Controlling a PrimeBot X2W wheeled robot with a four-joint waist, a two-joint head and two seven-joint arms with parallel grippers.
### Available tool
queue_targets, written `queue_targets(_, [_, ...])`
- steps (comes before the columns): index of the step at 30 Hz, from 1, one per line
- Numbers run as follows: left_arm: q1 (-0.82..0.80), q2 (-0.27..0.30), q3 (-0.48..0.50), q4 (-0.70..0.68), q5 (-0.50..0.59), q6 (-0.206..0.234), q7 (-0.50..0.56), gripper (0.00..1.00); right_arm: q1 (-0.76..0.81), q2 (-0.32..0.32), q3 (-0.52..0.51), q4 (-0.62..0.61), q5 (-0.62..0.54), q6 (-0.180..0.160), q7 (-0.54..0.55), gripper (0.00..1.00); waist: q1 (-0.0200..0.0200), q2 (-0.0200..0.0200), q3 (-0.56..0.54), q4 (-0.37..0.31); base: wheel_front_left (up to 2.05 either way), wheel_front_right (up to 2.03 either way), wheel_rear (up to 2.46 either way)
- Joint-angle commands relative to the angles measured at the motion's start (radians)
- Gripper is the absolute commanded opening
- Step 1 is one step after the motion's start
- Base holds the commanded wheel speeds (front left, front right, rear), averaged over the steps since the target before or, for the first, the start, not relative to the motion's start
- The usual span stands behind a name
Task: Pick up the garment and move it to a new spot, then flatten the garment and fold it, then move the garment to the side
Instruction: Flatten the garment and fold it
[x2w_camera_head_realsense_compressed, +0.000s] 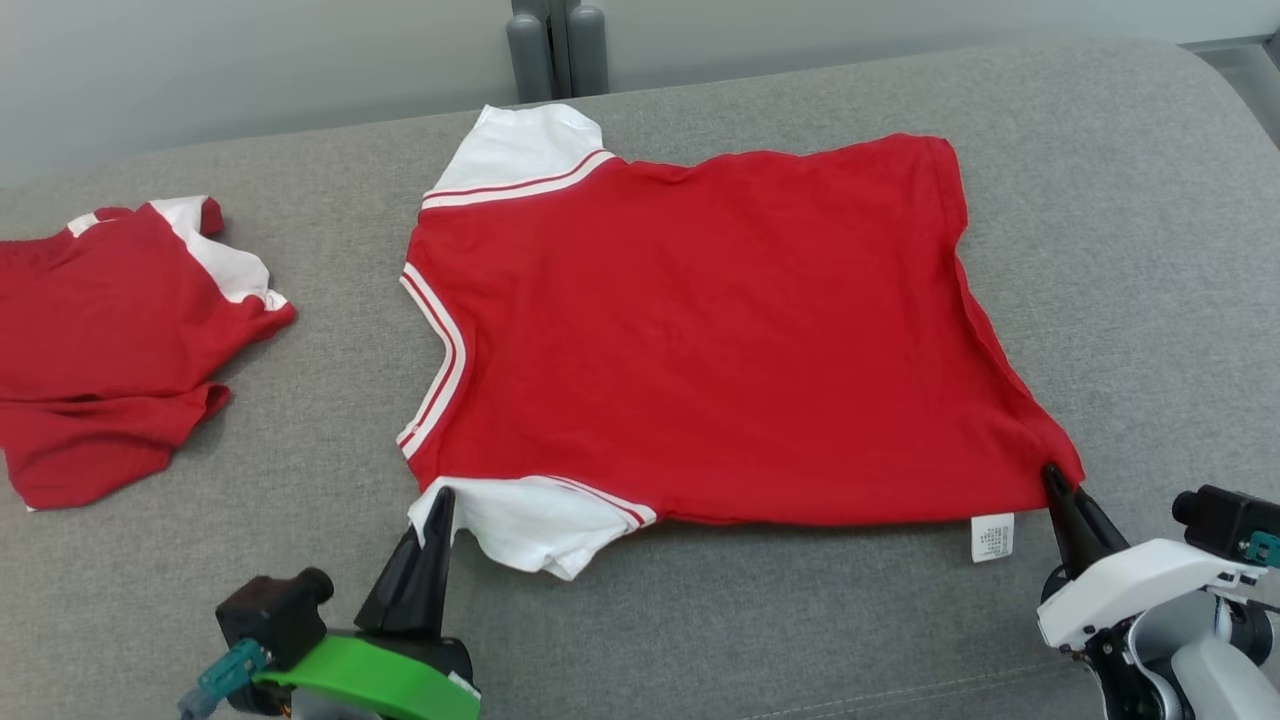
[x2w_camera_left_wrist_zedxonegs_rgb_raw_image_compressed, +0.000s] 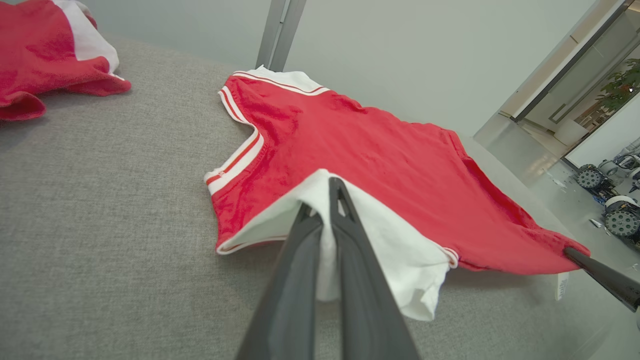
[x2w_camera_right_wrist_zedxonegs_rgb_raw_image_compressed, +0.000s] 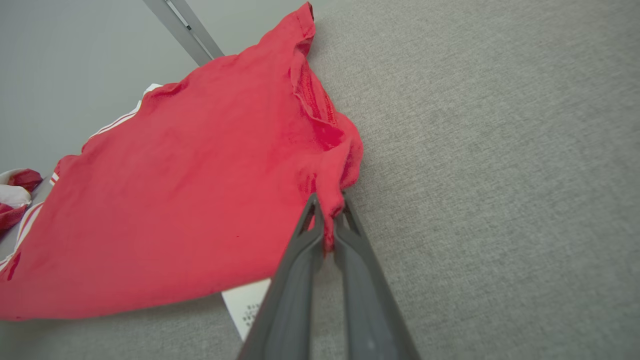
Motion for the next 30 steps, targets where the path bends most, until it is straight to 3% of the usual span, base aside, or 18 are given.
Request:
queue_targets(1, [-0.036, 0.012, -0.001, 0.006, 0.012, -0.010, 0.008, 0.00, -0.017, 0.008, -0.012, -0.011, -0.009, -0.001, 0.015, 0.00, 0.0001, 0.0000, 0.006, -0.008, 0.00, 0.00, 0.00])
queue_targets(13, [-0.288, 0.055, -0.026, 0.146, 0.032, -0.058, 0.068, 0.00, -0.142, 0.055, -0.057, -0.040, -0.032, -0.001, 0.153, 0.00, 0.0001, 0.0000, 0.062, -0.036, 0.00, 0.00, 0.00])
queue_targets(25, [-0.539, 0.047, -0.069, 0.401, 0.012, -0.083, 0.052, 0.00, -0.334, 0.092, -0.078, 0.071, -0.072, -0.001, 0.193, 0.00, 0.0001, 0.0000, 0.116, -0.048, 0.00, 0.00, 0.00])
queue_targets(26, [-0.556, 0.048, -0.078, 0.424, 0.015, -0.083, 0.047, 0.00, -0.347, 0.092, -0.076, 0.084, -0.079, -0.001, 0.184, 0.35, 0.0001, 0.0000, 0.118, -0.048, 0.00, 0.00, 0.00])
queue_targets(27, [-0.568, 0.047, -0.087, 0.441, 0.022, -0.084, 0.039, 0.00, -0.357, 0.095, -0.074, 0.094, -0.079, -0.001, 0.175, 0.59, 0.0001, 0.0000, 0.118, -0.047, 0.00, 0.00, 0.00])
queue_targets(28, [-0.581, 0.044, -0.095, 0.462, 0.026, -0.084, 0.029, 0.40, -0.365, 0.097, -0.074, 0.107, -0.080, -0.001, 0.163, 1.00, 0.0001, 0.0000, 0.118, -0.046, 0.00, 0.00, 0.00])
queue_targets(29, [-0.588, 0.040, -0.100, 0.480, 0.025, -0.085, 0.021, 0.86, -0.370, 0.096, -0.071, 0.115, -0.082, -0.001, 0.152, 1.00, 0.0001, 0.0000, 0.116, -0.044, 0.00, 0.00, 0.00])
queue_targets(30, [-0.594, 0.036, -0.105, 0.499, 0.023, -0.085, 0.011, 1.00, -0.373, 0.095, -0.065, 0.123, -0.084, -0.001, 0.136, 1.00, 0.0001, 0.0000, 0.113, -0.043, 0.00, 0.00, 0.00])
